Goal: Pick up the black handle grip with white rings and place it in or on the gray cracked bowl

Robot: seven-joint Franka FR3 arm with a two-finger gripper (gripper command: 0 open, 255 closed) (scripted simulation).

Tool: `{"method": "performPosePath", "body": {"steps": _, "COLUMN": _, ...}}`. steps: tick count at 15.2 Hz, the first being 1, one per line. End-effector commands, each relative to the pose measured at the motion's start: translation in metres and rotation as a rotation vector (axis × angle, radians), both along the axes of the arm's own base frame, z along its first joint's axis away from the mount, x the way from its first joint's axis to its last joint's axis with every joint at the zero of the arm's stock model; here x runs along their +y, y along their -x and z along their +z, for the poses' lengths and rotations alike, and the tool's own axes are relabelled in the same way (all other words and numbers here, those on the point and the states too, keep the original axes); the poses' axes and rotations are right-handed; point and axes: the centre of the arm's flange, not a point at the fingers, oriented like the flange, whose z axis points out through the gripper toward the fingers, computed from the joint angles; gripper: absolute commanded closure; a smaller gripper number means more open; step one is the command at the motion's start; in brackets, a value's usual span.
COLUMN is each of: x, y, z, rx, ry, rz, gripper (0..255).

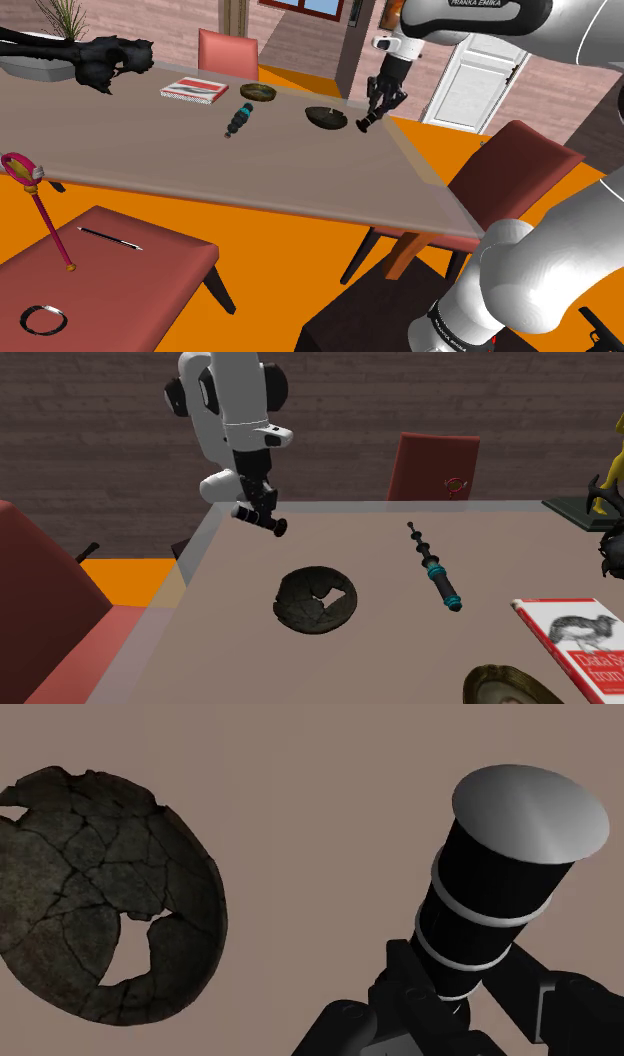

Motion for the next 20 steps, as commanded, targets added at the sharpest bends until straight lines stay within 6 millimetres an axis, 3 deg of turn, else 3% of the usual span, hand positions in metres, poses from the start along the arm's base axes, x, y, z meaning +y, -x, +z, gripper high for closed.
{"method": "performPosePath", "body": {"steps": 1, "x": 0.001, "y": -0.013, "z": 0.005, "rx": 0.000, "ry": 0.000, "rz": 0.003, "gripper": 255}}
{"method": "performPosePath", "body": {"steps": 15, "x": -0.013, "y": -0.197, "z": 0.004, "rx": 0.000, "ry": 0.000, "rz": 0.003, "gripper": 255}}
{"method": "performPosePath", "body": {"steps": 20, "x": -0.013, "y": -0.204, "z": -0.017, "rx": 0.000, "ry": 0.000, "rz": 0.003, "gripper": 255}}
